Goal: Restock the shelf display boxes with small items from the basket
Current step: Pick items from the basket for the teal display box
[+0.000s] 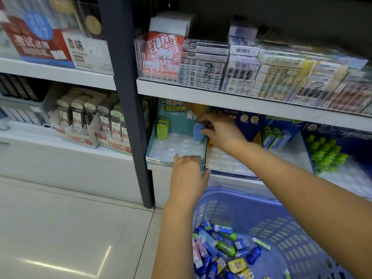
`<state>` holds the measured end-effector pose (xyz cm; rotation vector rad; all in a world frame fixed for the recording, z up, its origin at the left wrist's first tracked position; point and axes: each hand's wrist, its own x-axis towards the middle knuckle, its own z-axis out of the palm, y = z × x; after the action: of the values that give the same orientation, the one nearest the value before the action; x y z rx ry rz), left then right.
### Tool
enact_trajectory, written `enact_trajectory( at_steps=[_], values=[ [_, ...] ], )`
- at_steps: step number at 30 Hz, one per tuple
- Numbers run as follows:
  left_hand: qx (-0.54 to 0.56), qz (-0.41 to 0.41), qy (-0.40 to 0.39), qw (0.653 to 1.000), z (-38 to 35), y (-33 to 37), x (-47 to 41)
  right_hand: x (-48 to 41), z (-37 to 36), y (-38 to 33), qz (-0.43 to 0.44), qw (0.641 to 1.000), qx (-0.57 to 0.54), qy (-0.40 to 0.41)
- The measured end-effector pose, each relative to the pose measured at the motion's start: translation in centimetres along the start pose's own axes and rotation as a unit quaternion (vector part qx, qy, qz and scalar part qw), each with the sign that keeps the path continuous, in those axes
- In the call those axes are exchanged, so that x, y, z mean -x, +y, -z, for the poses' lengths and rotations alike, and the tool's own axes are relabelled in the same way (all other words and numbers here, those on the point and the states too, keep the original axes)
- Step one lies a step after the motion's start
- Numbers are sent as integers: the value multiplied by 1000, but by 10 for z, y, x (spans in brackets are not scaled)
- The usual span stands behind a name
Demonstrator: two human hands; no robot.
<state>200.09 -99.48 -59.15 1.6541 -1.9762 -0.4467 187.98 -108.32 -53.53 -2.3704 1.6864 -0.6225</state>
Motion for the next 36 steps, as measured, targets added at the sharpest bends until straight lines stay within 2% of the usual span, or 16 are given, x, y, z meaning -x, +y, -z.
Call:
enact_trajectory(
  at_steps=[4,7,12,14,16,18,22,24,33,36],
  values=[
    [-44,-5,-1,999,-8,0,0,-2,-20,9,-9,1000,15,14],
    [-50,-12,4,999,-8,-1,1,-3,-22,11,-27,999,-20,32],
    [-55,-22,17,998,-10,-3,2,-7,-23,11,-13,999,30,7],
    [-52,-23,18,998,-10,-4,1,-9,-22,13,-51,999,5,-4],
    [-50,-24,16,998,-9,-4,1,-8,-21,13,-109,992,-68,-8],
    [-51,-21,16,998,-9,-4,1,-8,-21,11,-129,988,-88,-11],
    [-51,-21,13,998,-9,-4,1,-8,-22,-2,-110,991,45,-65],
    [-45,-22,6,999,-9,-5,0,-10,-21,-5,-102,989,91,-58],
    [-28,-33,-18,999,-4,-7,0,0,-21,-13,-97,976,190,-47],
    [48,-45,32,997,9,0,9,8,-17,-16,-93,978,175,-68]
  ],
)
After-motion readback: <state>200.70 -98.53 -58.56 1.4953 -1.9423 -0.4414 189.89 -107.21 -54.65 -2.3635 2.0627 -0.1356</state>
